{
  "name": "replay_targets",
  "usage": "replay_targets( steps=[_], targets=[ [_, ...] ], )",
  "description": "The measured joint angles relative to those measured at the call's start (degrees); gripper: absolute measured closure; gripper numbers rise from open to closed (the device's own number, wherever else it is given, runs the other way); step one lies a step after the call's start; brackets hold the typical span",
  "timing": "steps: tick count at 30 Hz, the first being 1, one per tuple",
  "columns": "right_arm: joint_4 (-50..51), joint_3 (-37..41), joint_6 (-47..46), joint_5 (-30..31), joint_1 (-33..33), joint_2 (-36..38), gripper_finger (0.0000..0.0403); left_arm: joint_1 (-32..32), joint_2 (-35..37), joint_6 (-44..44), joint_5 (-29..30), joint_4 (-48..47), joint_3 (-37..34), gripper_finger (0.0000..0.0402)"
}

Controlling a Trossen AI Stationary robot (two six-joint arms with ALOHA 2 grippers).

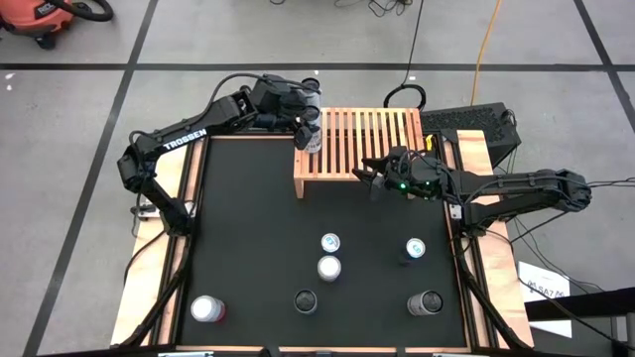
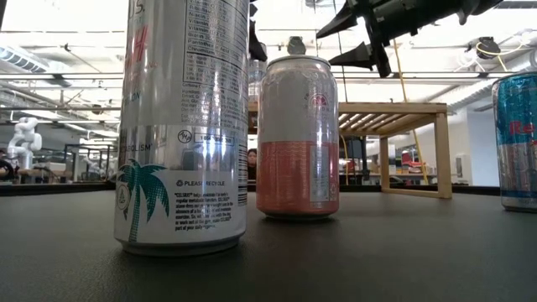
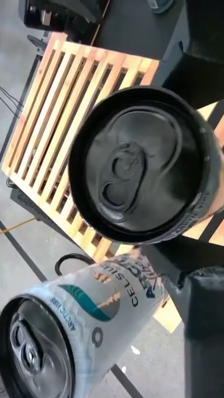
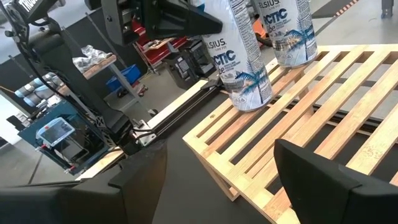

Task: Place canned beverage on shelf
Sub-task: Put the blue soda can on the shelf aligned with the other blue soda can, then put the silver soda can on the shelf

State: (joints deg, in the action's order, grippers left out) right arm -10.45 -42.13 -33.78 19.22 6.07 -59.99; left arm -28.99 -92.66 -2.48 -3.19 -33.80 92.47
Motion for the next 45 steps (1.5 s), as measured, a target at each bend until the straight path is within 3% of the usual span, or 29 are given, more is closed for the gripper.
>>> replay_targets(
  steps=[9,18,27,36,45],
  targets=[
    [-3.95,-0.02,1.77,-0.02,0.0,-0.02,0.0112,0.52,0.02,0.07,0.12,0.48,1.33,0.0052],
    [-9.61,-0.02,4.86,-0.02,0.0,-0.02,0.0112,0.74,3.48,0.26,0.36,-0.74,6.71,0.0047],
    [-12.21,-0.02,3.32,-0.02,-0.02,-0.02,0.0112,3.88,11.92,0.24,0.72,-4.92,8.79,0.0047],
    [-9.7,-0.02,-5.11,-6.03,-1.71,-0.35,0.0122,15.76,16.48,-6.74,7.94,-19.99,8.77,0.0082],
    [-10.15,-0.02,-6.04,-6.05,-9.77,-0.59,0.0171,33.19,16.52,-18.56,22.24,-19.84,4.02,0.0115]
  ],
)
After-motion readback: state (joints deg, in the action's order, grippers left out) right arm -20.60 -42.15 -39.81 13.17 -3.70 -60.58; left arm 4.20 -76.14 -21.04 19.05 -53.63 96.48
